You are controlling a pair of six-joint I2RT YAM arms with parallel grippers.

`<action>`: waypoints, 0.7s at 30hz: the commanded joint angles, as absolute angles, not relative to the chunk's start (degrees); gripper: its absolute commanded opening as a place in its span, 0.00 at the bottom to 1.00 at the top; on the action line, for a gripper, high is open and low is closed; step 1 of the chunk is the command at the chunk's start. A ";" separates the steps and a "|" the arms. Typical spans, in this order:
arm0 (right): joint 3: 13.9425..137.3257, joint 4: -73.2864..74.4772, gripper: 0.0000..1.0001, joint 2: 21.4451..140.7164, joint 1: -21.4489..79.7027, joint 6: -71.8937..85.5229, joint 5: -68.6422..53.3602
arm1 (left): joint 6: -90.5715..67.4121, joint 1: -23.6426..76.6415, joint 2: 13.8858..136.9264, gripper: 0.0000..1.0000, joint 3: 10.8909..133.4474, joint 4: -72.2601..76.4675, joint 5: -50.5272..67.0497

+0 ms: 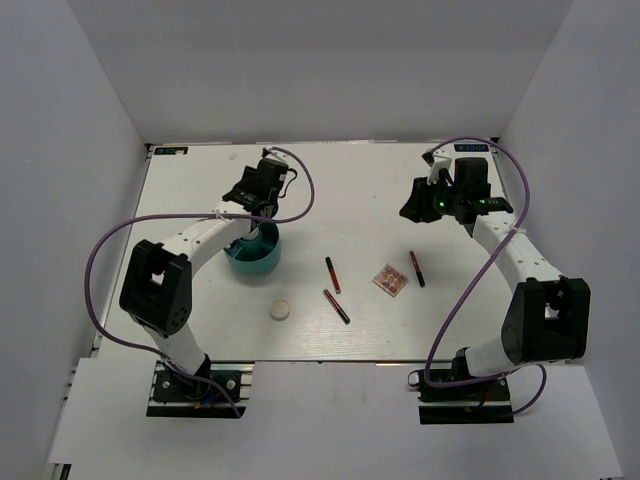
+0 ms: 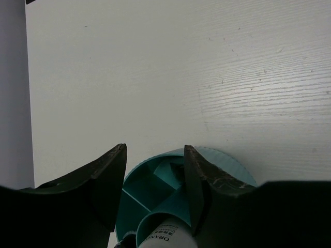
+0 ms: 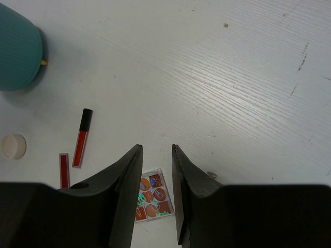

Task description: Organize the makeup

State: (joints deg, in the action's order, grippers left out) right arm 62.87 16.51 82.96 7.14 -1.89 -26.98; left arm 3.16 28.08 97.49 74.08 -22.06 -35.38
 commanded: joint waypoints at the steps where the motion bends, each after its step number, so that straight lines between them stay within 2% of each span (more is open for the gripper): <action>1: 63.46 15.03 0.35 81.91 6.94 -2.02 -27.16 | 1.85 27.86 93.52 0.59 75.58 -22.67 -35.25; 9: 63.37 15.29 0.36 82.18 7.03 -2.99 -27.33 | -2.45 27.86 91.76 0.62 83.84 -23.99 -27.87; 11: 63.28 15.29 0.37 82.18 6.94 -4.03 -27.60 | -2.99 27.86 92.02 0.64 87.17 -25.22 -21.47; 15: 63.46 16.96 0.46 82.61 7.38 -8.69 -31.80 | -5.70 29.00 93.07 0.66 91.22 -26.45 -6.97; 18: 65.03 21.86 0.48 84.28 8.35 -14.47 -36.29 | -9.73 29.00 94.74 0.60 92.55 -27.42 6.03; 19: 65.39 22.84 0.48 84.64 9.39 -15.89 -37.34 | -11.06 29.53 95.18 0.52 92.46 -27.42 8.94; 21: 65.57 24.08 0.45 85.25 10.80 -18.35 -37.27 | -14.83 29.53 96.59 0.45 91.42 -27.51 15.36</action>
State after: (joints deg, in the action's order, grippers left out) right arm 63.42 20.10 84.18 8.80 -11.88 -33.34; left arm -8.40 29.02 95.88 91.15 -25.45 -0.01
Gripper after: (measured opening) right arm 0.462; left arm 0.468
